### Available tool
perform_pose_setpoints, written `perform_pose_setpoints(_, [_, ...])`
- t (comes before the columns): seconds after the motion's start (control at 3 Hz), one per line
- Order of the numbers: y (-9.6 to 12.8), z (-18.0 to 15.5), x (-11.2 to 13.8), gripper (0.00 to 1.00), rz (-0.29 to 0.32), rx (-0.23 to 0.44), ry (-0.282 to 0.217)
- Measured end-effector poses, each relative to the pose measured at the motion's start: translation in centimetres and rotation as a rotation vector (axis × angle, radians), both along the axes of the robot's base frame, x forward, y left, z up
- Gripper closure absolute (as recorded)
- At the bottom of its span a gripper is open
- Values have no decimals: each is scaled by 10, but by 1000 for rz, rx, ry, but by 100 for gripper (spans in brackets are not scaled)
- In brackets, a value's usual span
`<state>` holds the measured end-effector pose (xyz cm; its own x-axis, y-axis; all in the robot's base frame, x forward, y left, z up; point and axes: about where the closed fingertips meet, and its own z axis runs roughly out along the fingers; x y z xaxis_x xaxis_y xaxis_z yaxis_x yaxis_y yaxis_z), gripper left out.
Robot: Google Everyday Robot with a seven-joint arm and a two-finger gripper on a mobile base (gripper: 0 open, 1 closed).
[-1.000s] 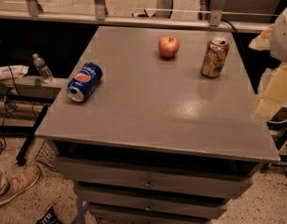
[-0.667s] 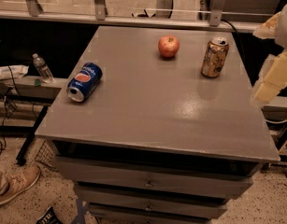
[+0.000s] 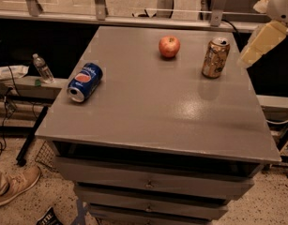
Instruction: Move apple near pepsi can
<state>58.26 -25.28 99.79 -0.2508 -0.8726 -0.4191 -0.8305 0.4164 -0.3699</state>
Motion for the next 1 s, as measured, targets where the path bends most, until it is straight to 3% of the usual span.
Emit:
perform_pose_setpoints(0.33, [0, 0, 0, 0, 0, 0, 0])
perform_pose_setpoints(1.0, [45, -10, 68, 0, 36, 111, -16])
